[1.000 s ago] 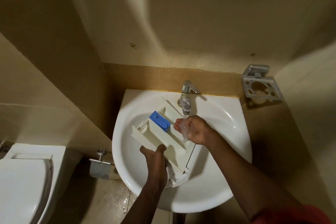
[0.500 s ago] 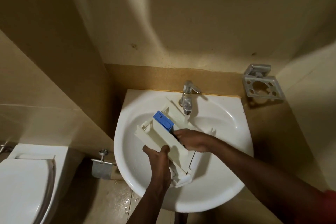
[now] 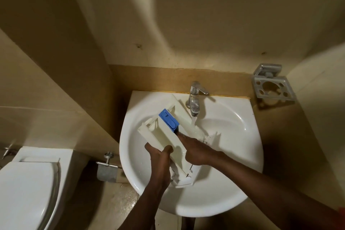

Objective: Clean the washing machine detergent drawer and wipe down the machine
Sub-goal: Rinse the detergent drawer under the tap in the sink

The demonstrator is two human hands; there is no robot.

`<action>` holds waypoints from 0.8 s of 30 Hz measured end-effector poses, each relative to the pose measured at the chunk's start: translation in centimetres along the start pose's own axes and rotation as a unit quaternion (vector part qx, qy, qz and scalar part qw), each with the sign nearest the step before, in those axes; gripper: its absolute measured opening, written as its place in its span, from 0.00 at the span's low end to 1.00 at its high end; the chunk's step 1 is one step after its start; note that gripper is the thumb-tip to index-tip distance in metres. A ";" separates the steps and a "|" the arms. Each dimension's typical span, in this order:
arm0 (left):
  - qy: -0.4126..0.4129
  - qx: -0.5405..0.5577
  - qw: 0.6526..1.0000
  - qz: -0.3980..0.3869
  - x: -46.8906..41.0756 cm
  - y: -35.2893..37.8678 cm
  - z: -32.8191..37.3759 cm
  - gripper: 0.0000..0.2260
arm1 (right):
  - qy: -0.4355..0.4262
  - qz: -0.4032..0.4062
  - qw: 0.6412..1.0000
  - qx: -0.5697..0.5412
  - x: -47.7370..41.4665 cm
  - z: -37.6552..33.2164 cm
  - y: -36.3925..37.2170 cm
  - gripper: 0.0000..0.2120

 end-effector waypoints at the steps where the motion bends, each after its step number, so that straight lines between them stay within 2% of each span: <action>1: -0.003 0.003 1.000 0.000 -0.2 -0.1 -0.1 0.28 | 0.040 -0.055 0.984 -0.165 -0.5 0.2 -0.1 0.36; 2: -0.008 0.009 1.000 0.003 -0.1 -0.1 -0.2 0.26 | 0.089 -0.081 0.924 -0.363 -1.2 0.6 -0.5 0.30; 3: -0.013 0.012 1.000 0.005 0.0 -0.1 -0.3 0.24 | 0.136 -0.072 0.834 -0.530 -1.6 0.9 -1.0 0.25; 4: -0.014 0.013 1.000 0.005 0.0 0.0 -0.4 0.23 | 0.162 -0.051 0.761 -0.626 -1.8 1.4 -1.1 0.21; 5: -0.011 0.010 1.000 0.004 0.0 0.0 -0.7 0.22 | 0.165 -0.029 0.728 -0.665 -1.5 1.6 -1.2 0.18; 8: -0.012 0.013 1.000 -0.003 -0.1 0.3 -0.7 0.21 | 0.166 0.124 0.723 -0.659 -0.2 3.3 -2.4 0.11; 9: -0.016 0.017 1.000 -0.003 -0.2 0.3 -0.8 0.21 | 0.172 0.170 0.700 -0.671 0.1 4.2 -3.0 0.10; 10: -0.020 0.020 1.000 0.000 -0.3 0.2 -0.9 0.21 | 0.181 0.181 0.674 -0.693 0.0 4.9 -3.4 0.09; 13: -0.019 0.036 0.999 0.004 -0.2 0.2 -0.9 0.21 | 0.180 0.112 0.597 -0.774 -1.6 5.4 -3.7 0.10; 16: -0.028 0.053 0.998 0.010 0.1 0.1 -1.1 0.20 | 0.178 0.081 0.551 -0.811 -2.7 4.1 -3.9 0.13; 19: -0.034 0.056 0.998 0.014 0.1 0.0 -1.0 0.20 | 0.165 0.088 0.502 -0.844 -3.4 3.7 -4.3 0.14; 21: -0.029 0.051 0.998 0.015 0.2 0.0 -0.9 0.21 | 0.158 0.076 0.494 -0.851 -3.8 3.6 -4.4 0.14; 24: -0.022 0.045 0.998 0.024 0.6 0.1 -0.7 0.24 | 0.171 0.026 0.523 -0.834 -3.4 2.7 -3.8 0.12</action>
Point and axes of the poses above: each hand's wrist, its own x-axis away from the middle knuckle, its own y-axis out of the palm, z = x × y, the point moved 4 cm from there along -x, towards the middle knuckle, and after that the axes turned 6 degrees about y, right-handed, at the moved point
